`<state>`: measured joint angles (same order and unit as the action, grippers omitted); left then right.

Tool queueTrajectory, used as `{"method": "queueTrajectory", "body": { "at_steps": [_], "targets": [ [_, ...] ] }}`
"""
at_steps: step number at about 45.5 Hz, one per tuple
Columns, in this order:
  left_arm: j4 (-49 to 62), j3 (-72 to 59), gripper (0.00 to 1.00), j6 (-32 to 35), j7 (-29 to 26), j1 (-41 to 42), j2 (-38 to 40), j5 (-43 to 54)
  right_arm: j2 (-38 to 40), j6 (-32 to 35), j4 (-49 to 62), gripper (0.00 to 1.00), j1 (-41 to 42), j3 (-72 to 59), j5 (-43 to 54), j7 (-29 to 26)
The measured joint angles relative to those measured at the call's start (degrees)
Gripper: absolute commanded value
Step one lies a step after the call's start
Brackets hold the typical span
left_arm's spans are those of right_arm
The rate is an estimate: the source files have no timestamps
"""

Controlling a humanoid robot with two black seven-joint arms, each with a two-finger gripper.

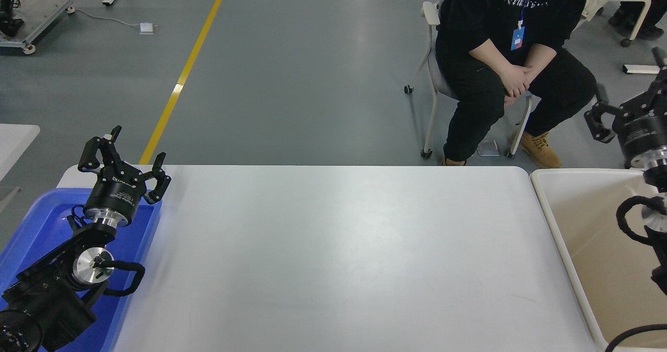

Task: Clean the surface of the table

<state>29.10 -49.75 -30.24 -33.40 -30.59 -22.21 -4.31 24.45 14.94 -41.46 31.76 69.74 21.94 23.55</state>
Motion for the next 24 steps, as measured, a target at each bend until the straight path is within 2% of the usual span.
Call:
{"method": "queueTrajectory", "body": {
  "at_steps": [12,24],
  "targets": [
    [0.0,0.0,1.0,0.0,0.0,0.0,0.0,0.0,-3.5,-0.3,2.1,0.99,-1.3,-4.9,0.1,0.2],
    [0.0,0.0,1.0,0.0,0.0,0.0,0.0,0.0,-6.1,-0.4,5.5,0.99,0.8,-7.5,0.1,0.4]
  ]
}}
